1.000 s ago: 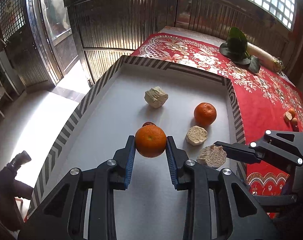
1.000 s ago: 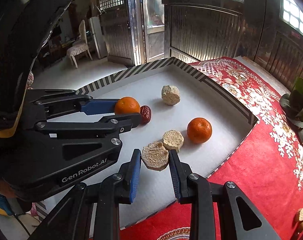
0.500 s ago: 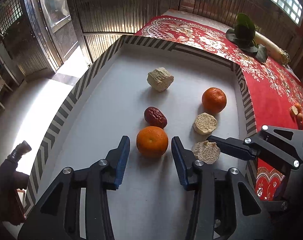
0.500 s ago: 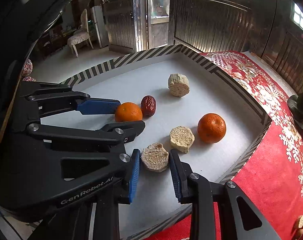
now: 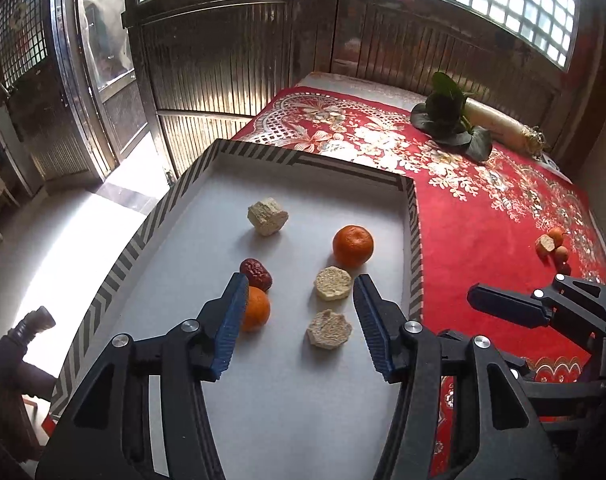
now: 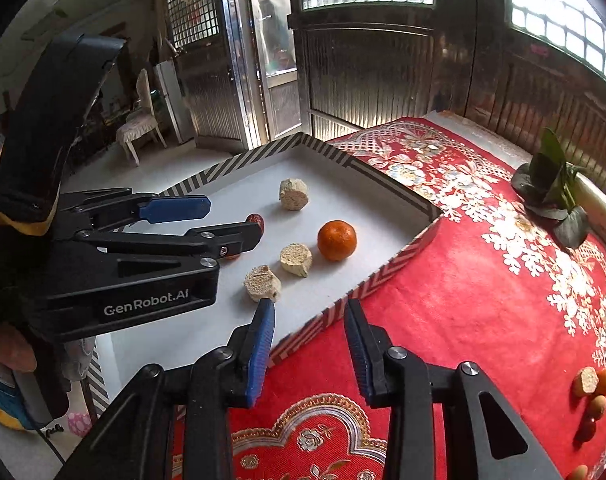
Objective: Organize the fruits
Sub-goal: 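Move both tools back over the tablecloth toward the brown round fruits, then grasp a brown round fruit with the left tool while the right tool grasps another, then carry both brown fruits into the white tray and open both tools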
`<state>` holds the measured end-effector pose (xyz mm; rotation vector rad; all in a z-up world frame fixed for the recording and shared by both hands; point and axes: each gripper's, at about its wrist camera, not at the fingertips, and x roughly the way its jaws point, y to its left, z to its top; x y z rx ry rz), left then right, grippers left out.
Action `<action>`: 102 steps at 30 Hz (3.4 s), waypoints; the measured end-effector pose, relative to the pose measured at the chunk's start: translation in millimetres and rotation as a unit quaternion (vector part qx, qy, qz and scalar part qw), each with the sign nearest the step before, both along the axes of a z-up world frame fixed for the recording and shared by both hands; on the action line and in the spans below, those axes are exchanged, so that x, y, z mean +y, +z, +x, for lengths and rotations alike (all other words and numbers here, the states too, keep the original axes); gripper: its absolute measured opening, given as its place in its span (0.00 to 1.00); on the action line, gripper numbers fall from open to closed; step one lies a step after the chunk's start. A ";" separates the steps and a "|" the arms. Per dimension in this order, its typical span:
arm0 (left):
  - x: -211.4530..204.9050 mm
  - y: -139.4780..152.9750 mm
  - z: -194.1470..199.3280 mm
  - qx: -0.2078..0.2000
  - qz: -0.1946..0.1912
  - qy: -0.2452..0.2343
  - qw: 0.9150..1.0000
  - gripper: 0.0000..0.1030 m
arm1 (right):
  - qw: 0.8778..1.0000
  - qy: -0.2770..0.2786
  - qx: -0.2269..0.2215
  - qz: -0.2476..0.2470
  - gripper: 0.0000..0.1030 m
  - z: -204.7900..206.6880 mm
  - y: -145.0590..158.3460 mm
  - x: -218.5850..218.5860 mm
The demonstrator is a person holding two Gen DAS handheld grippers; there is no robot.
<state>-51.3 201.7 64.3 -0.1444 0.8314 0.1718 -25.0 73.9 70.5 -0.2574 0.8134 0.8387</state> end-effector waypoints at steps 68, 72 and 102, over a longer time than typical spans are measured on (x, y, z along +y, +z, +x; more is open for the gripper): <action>-346.0 -49.3 85.6 0.077 -0.022 -0.305 0.949 0.46 | 0.943 -0.331 0.032 0.000 0.39 24.4 -50.8 -348.6; -344.6 -49.3 85.7 0.072 -0.021 -0.310 0.948 0.27 | 0.945 -0.324 0.037 -0.017 0.29 36.1 -59.7 -344.9; -203.7 -18.5 33.9 0.004 0.032 -0.188 0.982 0.23 | 0.977 -0.213 0.008 0.020 0.22 1.8 -26.7 -208.3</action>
